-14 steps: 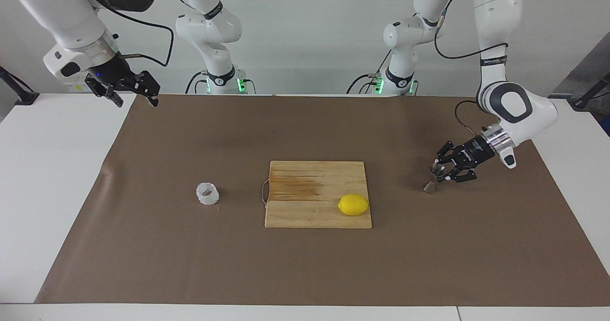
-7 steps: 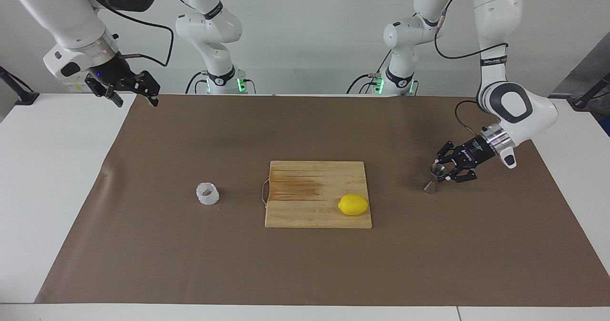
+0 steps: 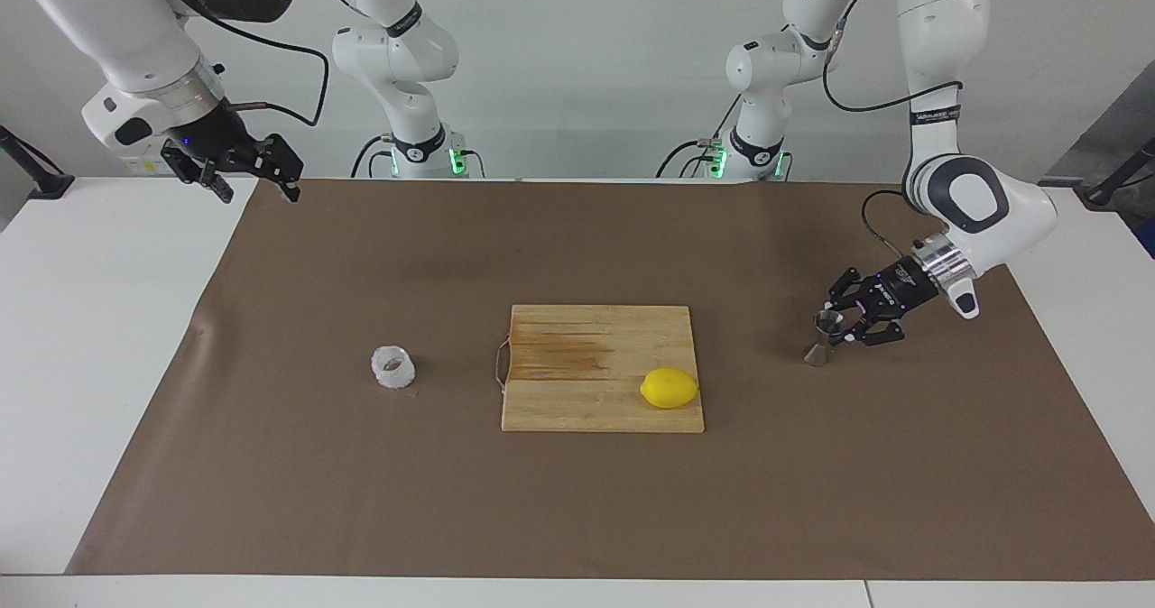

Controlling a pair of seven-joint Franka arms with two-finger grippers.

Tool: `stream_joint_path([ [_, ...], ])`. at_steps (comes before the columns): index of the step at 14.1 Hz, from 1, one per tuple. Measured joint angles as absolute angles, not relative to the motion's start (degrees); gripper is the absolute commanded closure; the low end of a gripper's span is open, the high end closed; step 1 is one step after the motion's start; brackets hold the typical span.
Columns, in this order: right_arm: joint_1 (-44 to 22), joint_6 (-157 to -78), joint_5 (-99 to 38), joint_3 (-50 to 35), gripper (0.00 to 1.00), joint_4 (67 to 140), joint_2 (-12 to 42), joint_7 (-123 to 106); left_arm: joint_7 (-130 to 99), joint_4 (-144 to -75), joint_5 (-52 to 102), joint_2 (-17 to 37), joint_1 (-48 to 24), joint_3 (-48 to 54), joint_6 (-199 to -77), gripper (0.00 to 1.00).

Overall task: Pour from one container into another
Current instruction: 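Close the left gripper around the small metal cup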

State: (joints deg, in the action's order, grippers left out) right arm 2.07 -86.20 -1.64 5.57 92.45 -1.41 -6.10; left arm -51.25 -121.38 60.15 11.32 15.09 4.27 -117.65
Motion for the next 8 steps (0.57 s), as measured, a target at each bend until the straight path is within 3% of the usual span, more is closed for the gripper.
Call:
stream_joint_path([
  [3, 2.07, -86.20, -1.64, 5.57, 0.00, 92.45, -1.41, -6.10, -51.25, -121.38, 60.15, 11.32, 15.21, 4.26, -117.65, 0.87],
  [5, 2.07, -86.20, -1.64, 5.57, 0.00, 92.45, -1.41, -6.10, -51.25, -121.38, 60.22, 11.29, 15.29, 4.24, -117.65, 0.98],
  [8, 2.07, -86.20, -1.64, 5.57, 0.00, 92.45, -1.41, -6.10, -51.25, -121.34, 60.36, 10.93, 15.30, 4.24, -117.61, 1.00],
])
